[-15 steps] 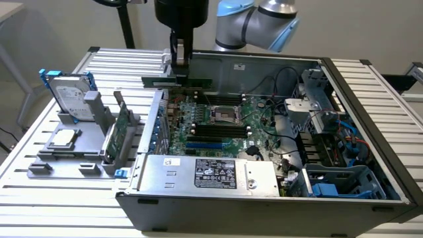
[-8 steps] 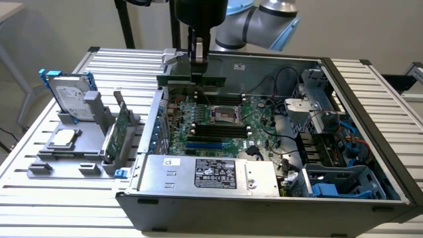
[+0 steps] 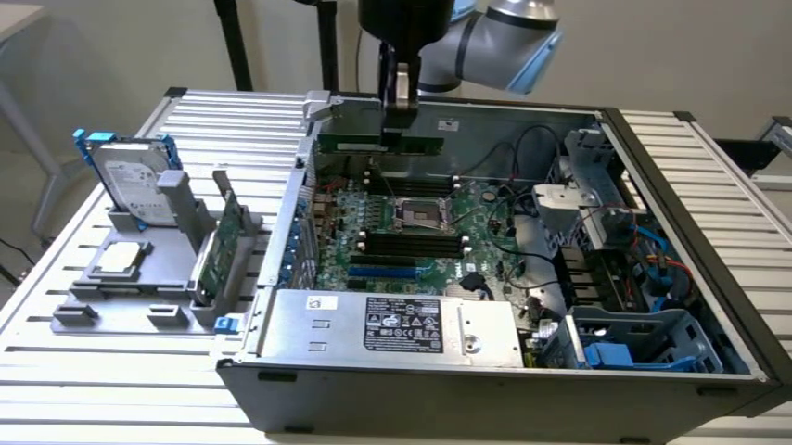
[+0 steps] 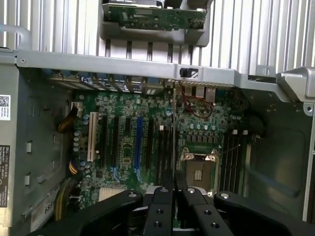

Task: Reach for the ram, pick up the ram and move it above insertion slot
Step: 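Pick up the ram and move it above insertion slot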

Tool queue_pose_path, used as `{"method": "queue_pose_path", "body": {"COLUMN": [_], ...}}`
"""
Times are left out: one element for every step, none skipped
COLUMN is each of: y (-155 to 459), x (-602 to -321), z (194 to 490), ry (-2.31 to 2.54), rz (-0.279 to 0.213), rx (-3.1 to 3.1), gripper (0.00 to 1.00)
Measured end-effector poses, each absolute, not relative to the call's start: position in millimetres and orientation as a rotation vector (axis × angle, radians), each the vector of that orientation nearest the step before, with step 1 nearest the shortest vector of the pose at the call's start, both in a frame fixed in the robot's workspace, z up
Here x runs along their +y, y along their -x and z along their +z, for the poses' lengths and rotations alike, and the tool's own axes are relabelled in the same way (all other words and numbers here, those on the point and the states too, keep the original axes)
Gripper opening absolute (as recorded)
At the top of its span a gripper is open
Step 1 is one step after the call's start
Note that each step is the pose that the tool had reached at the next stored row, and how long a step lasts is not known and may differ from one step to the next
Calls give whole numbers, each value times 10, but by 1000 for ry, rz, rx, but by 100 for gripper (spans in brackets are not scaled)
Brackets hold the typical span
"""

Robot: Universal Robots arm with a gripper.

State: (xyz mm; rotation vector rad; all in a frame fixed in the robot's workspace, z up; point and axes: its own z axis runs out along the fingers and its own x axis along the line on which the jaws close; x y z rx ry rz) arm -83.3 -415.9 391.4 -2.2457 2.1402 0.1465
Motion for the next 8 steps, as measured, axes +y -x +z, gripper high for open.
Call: {"method": "queue_pose_path", "body": {"y": [813,793,775,757,738,720,702,680], "x": [-4135,-4108,-4080,-4053,-4025,-3997,-3970,-3942], "z": [3914,3914,3914,3914,3914,3913,3914,3914], "ry": [2246,2246,2246,2246,2246,2246,2246,2246], "rz": [146,146,146,146,146,146,146,146], "rx": [2140,2140,2140,2140,2140,2140,2140,2140], "gripper": [13,13,13,13,13,13,13,13]}}
